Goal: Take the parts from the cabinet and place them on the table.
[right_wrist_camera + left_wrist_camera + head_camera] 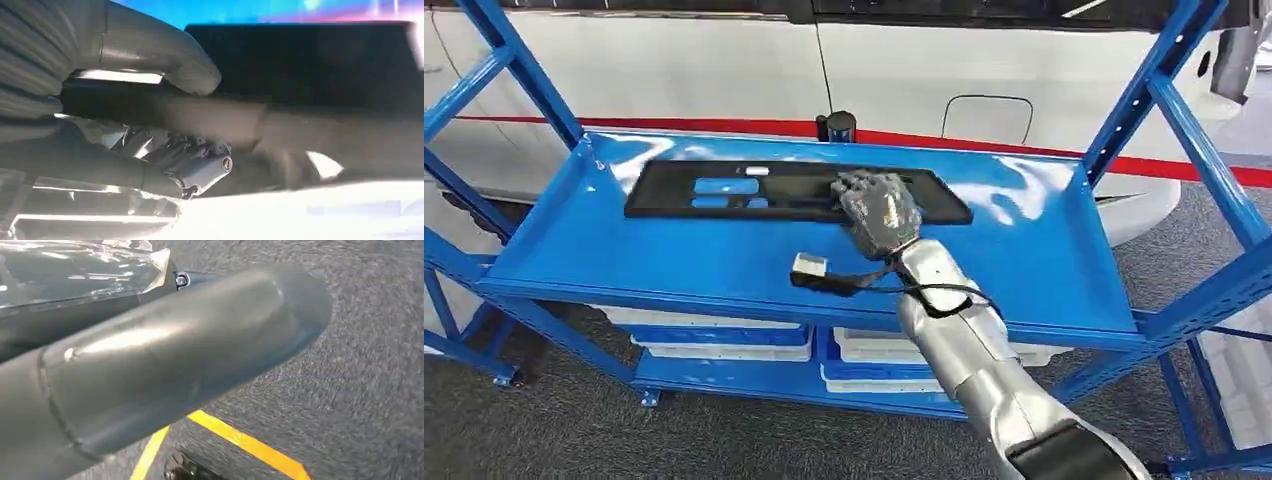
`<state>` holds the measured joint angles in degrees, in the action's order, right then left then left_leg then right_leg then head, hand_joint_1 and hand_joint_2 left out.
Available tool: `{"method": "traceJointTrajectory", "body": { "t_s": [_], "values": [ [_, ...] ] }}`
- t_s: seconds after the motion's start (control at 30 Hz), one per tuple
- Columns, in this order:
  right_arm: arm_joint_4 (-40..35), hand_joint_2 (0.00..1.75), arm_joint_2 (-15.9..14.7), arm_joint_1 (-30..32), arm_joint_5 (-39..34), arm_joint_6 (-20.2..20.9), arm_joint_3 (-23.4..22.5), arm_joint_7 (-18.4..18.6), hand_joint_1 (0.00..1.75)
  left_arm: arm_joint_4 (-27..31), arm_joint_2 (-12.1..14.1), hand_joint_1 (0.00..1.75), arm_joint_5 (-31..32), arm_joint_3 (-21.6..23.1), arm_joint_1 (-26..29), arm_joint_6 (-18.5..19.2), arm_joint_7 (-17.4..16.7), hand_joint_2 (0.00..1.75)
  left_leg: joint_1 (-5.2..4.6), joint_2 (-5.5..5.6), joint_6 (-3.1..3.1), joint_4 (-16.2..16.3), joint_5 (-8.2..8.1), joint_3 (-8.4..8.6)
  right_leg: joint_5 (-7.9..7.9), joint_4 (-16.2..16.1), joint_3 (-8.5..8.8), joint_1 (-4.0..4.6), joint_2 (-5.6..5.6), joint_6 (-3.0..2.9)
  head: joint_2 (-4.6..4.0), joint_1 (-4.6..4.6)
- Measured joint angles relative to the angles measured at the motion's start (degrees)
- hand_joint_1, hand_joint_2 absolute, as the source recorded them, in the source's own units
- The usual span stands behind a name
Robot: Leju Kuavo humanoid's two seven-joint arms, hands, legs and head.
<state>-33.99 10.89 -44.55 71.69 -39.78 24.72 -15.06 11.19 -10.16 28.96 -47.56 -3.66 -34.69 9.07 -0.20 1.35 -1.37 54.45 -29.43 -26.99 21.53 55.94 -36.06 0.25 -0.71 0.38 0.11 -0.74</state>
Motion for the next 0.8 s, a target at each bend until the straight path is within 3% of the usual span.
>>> {"method": "traceJointTrajectory", "body": {
  "t_s": [0.03,0.07,0.17,0.2,0.27,0.37,0.43,0.57,0.8],
  "values": [
    [-1.6,1.75,0.6,0.2,0.4,0.0,-3.9,0.0,1.75,0.0,-0.1,0.0,-0.1,-0.4,0.2,0.1,0.1,0.0,0.0,0.15,0.01,0.0,0.01,0.01,0.04,0.0,0.04,0.0,0.19,-0.05,0.0,0.04],
    [-3.6,1.75,0.9,0.7,0.9,-0.3,-7.0,-0.9,1.75,0.0,-0.1,0.0,-0.4,-0.9,0.5,0.2,0.5,1.75,0.01,0.09,0.01,0.0,0.01,-0.13,0.04,0.0,0.06,-0.06,0.18,-0.07,0.0,0.07],
    [-14.7,1.75,4.5,5.7,1.6,-0.3,-14.8,-8.6,1.75,0.0,0.1,0.0,-1.4,-2.3,0.5,1.5,2.8,1.75,0.04,-0.53,0.01,0.0,-0.08,-0.11,0.01,0.0,-0.1,-0.13,-0.4,-0.07,0.0,-0.04],
    [-18.8,1.75,5.5,7.4,1.5,-0.3,-15.5,-8.6,1.75,0.0,0.2,0.0,-2.1,-2.7,0.3,2.8,3.8,1.75,0.03,-0.59,0.04,0.0,-0.11,-0.06,0.01,0.0,-0.12,-0.1,-0.49,-0.08,0.0,0.0],
    [-27.3,1.75,6.3,10.7,1.4,-0.3,-14.1,-4.2,1.75,0.0,0.3,0.0,-2.6,-3.5,-0.2,5.0,5.5,1.75,0.05,-0.48,0.07,0.0,-0.13,-0.02,0.06,0.0,-0.16,-0.01,-0.43,-0.09,0.0,0.02],
    [-39.3,1.75,5.2,15.6,2.7,-0.3,-9.8,3.6,1.75,0.0,0.3,0.0,-2.9,-4.2,-0.1,7.2,6.5,1.75,0.04,-0.52,0.12,0.0,-0.19,-0.18,0.09,0.0,-0.29,0.0,-0.46,-0.13,0.0,0.02],
    [-45.2,1.75,4.2,18.1,3.0,-0.3,-7.4,5.3,1.75,0.0,0.3,0.0,-3.0,-4.7,-0.3,7.4,6.5,1.75,0.03,-0.67,0.12,0.0,-0.28,-0.17,0.1,0.0,-0.28,-0.03,-0.59,-0.13,0.0,0.04],
    [-53.5,1.75,2.8,22.3,-0.6,-0.3,-5.5,3.5,1.75,0.0,0.3,0.0,-2.1,-5.3,-0.4,6.1,4.1,1.75,0.02,-0.77,0.08,0.0,-0.31,-0.16,0.1,0.0,-0.28,-0.03,-0.61,-0.12,0.0,0.04],
    [-59.4,1.75,1.8,26.3,-6.8,-0.3,-5.6,0.0,1.75,0.0,0.2,0.0,-2.6,-5.6,-0.5,7.7,4.9,1.75,0.02,-0.79,0.08,0.0,-0.31,-0.14,0.09,0.0,-0.27,-0.04,-0.63,-0.12,0.0,0.0]
  ]
}}
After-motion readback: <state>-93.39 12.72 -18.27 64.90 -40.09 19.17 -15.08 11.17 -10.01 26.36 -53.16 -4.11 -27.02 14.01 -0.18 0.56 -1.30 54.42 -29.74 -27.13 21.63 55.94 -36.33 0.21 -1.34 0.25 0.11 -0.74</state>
